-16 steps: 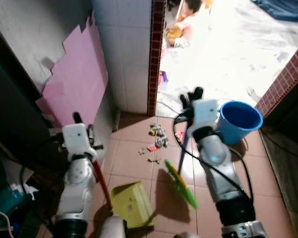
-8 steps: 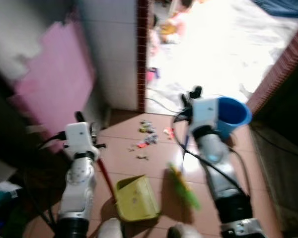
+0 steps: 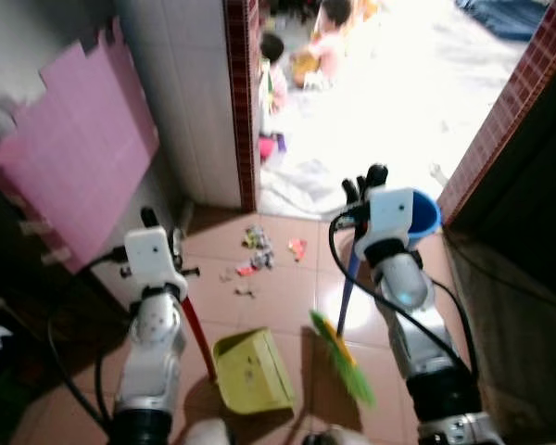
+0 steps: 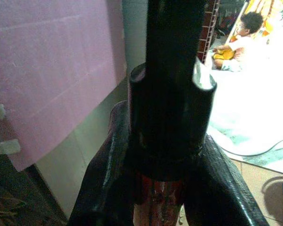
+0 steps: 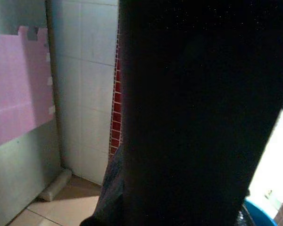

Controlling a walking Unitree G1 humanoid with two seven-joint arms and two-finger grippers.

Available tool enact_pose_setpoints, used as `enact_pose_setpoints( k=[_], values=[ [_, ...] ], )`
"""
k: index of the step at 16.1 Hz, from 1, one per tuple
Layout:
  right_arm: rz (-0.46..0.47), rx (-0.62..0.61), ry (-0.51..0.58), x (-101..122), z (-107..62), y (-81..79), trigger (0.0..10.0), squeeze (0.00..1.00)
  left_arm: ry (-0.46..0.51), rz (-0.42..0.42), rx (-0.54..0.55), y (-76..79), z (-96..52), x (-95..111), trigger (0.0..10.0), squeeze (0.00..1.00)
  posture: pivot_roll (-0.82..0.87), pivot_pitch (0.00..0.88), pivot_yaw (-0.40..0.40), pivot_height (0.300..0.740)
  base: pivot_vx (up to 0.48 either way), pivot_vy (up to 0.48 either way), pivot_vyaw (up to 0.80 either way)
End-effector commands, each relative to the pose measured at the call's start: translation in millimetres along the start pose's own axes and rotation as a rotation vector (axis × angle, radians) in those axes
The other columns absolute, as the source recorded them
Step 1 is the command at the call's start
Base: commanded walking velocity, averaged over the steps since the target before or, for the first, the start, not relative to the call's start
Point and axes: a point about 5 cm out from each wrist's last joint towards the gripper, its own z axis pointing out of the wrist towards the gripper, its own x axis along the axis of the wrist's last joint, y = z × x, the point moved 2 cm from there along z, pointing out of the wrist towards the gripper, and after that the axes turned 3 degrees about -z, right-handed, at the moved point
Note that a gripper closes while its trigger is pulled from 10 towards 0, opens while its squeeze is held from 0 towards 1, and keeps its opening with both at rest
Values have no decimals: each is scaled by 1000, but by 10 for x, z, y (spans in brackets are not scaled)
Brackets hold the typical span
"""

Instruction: Sweep floor

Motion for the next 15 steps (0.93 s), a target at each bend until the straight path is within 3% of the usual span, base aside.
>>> enact_pose_setpoints(
  k=[1,6,11,15],
  values=[
    [6,18,93,211,79,-39,10000,0,87,18,17,-48,46,184,10000,0,6,0,28,740,0,0,0],
    [3,58,128,278,79,-105,10000,0,108,14,43,-143,68,236,10000,0,3,0,28,740,108,0,772],
    [17,60,142,307,84,-106,10000,0,120,8,29,-115,69,260,10000,0,2,0,29,740,349,0,0],
    [56,155,228,516,95,-211,10000,0,115,-21,32,-92,83,267,10000,0,-6,0,27,740,422,0,0]
  ],
)
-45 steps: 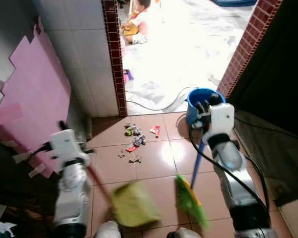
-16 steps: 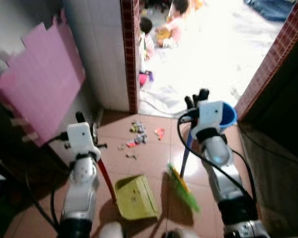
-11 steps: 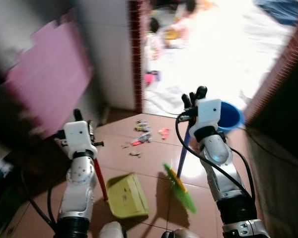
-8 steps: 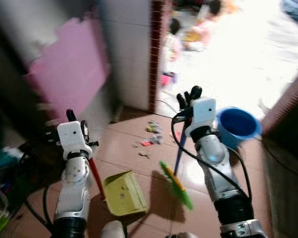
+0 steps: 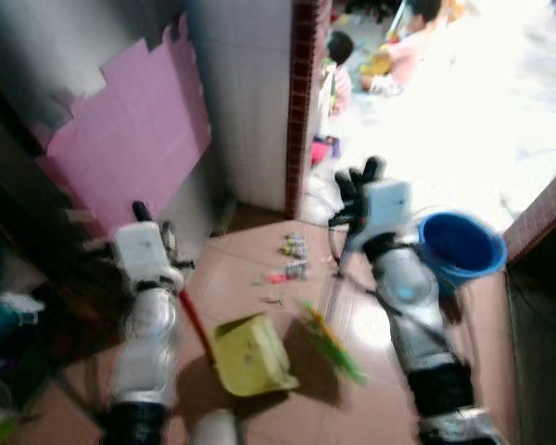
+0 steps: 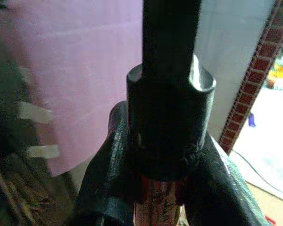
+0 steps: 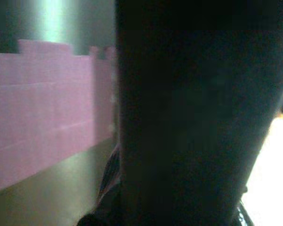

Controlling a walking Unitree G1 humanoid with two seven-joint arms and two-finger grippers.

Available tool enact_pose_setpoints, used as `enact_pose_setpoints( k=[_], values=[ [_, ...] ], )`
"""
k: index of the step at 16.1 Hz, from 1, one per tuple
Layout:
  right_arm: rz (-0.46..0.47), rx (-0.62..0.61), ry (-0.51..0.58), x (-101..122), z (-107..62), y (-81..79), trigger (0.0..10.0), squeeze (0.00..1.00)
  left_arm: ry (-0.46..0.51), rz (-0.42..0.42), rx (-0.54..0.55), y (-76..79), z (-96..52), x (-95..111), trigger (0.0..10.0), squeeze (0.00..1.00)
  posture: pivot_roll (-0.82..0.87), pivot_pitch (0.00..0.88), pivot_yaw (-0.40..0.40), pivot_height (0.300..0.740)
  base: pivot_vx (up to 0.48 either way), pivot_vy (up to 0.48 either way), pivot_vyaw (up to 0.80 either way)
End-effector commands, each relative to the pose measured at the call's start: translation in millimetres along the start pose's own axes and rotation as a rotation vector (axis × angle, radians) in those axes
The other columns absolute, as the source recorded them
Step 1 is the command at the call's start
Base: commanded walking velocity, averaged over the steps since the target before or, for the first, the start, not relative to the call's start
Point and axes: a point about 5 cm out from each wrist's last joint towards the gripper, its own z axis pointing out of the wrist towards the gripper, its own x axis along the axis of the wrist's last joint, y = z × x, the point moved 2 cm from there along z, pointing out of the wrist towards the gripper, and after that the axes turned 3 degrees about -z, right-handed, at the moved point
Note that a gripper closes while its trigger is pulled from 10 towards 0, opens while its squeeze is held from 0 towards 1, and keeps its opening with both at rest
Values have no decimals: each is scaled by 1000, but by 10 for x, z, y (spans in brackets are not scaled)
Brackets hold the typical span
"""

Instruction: Sweep floor

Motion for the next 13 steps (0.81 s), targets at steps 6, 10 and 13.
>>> enact_pose_setpoints(
  k=[6,10,13],
  values=[
    [0,60,161,375,61,-50,10000,0,101,-1,-28,106,33,248,10000,0,-6,0,25,740,411,134,0],
    [-7,77,167,388,62,-66,10000,0,169,16,-58,205,14,419,10000,0,-4,0,22,740,398,269,0],
    [-17,77,163,373,58,-69,10000,0,207,53,-68,220,16,497,10000,0,-4,0,22,740,374,301,0]
  ],
)
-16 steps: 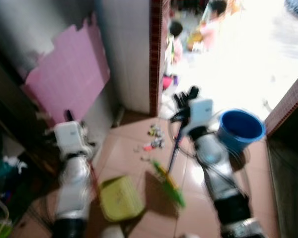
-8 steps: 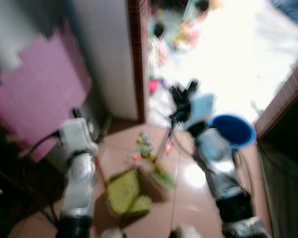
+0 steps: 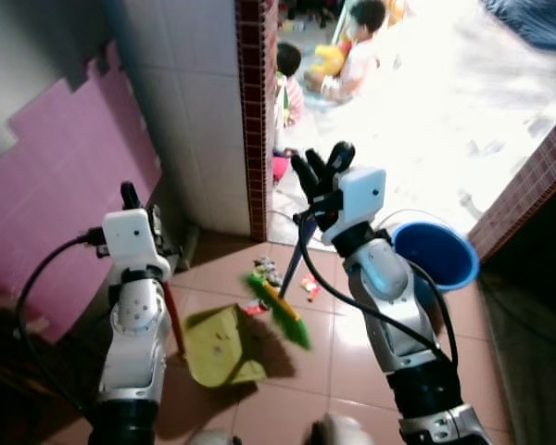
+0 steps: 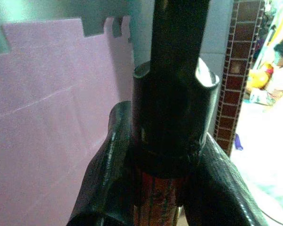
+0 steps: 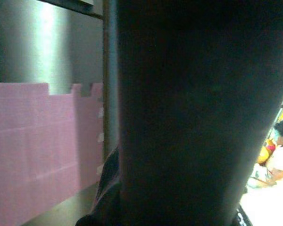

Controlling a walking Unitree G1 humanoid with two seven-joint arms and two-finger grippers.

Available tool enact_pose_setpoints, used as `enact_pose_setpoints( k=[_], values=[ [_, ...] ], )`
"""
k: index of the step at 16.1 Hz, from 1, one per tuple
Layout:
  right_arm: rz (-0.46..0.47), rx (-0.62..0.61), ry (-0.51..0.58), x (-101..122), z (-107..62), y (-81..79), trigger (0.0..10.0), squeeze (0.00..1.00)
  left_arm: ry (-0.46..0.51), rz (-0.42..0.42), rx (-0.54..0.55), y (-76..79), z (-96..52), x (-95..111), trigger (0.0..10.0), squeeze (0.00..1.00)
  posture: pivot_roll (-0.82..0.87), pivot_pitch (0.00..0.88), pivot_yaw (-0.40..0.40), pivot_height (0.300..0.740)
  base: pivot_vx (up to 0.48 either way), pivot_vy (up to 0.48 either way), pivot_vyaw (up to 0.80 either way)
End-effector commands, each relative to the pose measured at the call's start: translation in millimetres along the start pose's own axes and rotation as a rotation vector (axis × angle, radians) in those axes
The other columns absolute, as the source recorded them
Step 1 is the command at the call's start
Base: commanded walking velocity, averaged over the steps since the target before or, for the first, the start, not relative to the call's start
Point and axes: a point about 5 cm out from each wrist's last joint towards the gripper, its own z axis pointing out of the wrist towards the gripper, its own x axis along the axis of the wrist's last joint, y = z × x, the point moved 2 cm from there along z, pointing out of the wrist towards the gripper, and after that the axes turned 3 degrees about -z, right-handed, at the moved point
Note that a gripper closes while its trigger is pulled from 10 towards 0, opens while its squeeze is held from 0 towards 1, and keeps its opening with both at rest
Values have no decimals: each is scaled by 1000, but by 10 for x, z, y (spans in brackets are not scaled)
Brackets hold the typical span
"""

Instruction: Sweep floor

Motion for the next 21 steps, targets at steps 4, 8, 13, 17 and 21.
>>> enact_pose_setpoints(
  k=[4,8,13,17,21],
  values=[
    [-52,0,70,167,44,34,10000,0,57,23,-16,63,36,88,10000,0,-4,0,22,740,85,83,0],
    [-68,-1,72,169,42,33,10000,0,53,99,-16,57,58,-16,10000,0,-4,0,17,740,0,0,0],
    [-88,16,88,216,19,-4,10000,0,37,146,11,27,126,-152,10000,0,-25,4,2,740,0,0,0],
    [-90,35,74,207,-8,-79,10000,0,53,170,27,63,180,-263,10000,0,-65,77,-12,740,0,0,0],
    [-101,37,73,165,83,-96,10000,0,10,77,78,219,250,-424,10000,0,-75,100,-22,740,0,0,0]
  ],
)
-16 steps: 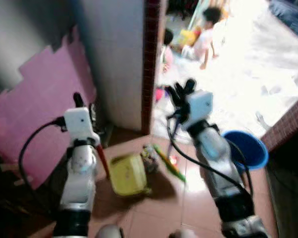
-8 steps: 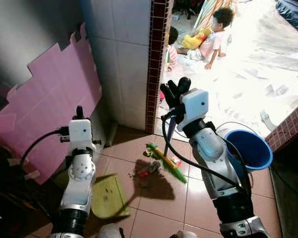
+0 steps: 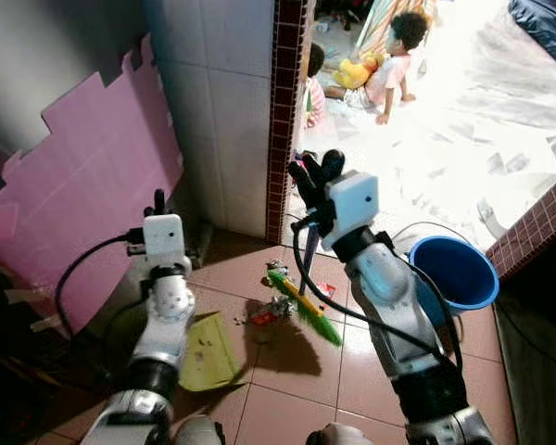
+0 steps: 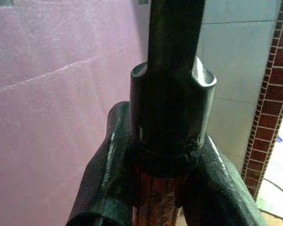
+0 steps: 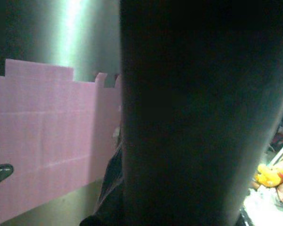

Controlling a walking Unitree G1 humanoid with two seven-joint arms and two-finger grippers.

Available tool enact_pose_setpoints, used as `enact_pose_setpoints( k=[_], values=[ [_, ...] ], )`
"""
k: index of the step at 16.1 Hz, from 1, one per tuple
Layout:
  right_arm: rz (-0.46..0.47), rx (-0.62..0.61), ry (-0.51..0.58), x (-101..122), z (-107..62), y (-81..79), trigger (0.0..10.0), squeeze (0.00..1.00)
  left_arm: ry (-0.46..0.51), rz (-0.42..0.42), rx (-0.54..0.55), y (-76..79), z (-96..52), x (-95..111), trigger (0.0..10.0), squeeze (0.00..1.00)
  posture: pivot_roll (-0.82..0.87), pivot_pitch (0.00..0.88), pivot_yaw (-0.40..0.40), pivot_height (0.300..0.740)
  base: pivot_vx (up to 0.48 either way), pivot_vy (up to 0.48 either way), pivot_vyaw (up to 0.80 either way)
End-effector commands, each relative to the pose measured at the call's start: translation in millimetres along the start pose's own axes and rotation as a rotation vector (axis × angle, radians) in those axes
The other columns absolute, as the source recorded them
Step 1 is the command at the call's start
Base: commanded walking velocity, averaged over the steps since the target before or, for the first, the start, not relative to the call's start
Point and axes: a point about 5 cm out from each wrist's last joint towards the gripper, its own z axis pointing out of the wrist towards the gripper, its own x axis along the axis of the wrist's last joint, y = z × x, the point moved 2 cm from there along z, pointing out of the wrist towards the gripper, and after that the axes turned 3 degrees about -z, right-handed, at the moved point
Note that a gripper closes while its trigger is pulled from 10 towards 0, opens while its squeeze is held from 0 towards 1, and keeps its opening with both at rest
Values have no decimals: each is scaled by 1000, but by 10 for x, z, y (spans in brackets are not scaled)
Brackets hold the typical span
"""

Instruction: Sweep floor

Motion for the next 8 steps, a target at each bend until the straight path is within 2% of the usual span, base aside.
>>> enact_pose_setpoints(
  k=[1,2,6,8],
  values=[
    [-23,-9,90,159,70,26,10000,0,22,-34,13,57,12,41,10000,0,-78,100,-22,740,0,0,0],
    [-26,-13,93,141,68,22,10000,0,24,-21,4,102,-3,17,10000,0,-78,98,-21,740,0,0,0],
    [51,-7,52,-17,23,-82,10000,0,-13,-58,-3,166,-31,-72,10000,0,-74,82,-13,740,0,0,0],
    [85,34,20,-140,9,-206,10000,0,-24,-60,-15,199,-45,-98,10000,0,-68,65,-10,740,0,0,0]
  ],
)
